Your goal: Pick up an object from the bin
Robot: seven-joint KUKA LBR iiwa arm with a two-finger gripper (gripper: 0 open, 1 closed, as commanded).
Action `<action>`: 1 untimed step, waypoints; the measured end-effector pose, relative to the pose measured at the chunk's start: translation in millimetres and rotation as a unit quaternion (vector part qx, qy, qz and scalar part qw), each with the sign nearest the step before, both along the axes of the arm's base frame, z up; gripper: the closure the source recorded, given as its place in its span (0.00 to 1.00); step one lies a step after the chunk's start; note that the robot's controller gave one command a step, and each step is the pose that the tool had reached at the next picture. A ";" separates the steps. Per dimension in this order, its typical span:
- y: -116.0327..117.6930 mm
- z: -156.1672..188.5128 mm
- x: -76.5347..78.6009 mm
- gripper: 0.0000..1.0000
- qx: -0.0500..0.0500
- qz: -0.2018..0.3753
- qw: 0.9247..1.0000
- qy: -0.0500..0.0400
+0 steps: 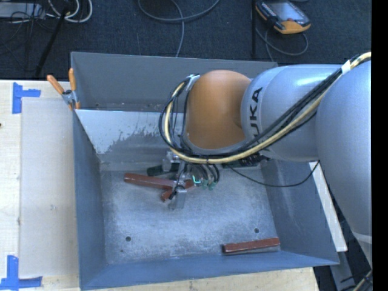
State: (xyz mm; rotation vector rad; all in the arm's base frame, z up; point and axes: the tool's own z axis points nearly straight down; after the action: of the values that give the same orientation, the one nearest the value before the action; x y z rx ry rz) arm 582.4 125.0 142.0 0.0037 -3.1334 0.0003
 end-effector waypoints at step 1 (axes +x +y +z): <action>-23.1 -74.3 9.1 0.00 0.000 0.048 0.999 -0.004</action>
Offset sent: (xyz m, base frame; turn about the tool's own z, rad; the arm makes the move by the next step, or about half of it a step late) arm 0.0093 -0.0221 -0.0720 -0.0975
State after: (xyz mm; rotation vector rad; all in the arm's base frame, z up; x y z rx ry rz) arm 591.5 101.9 67.7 0.1543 -3.1366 0.0008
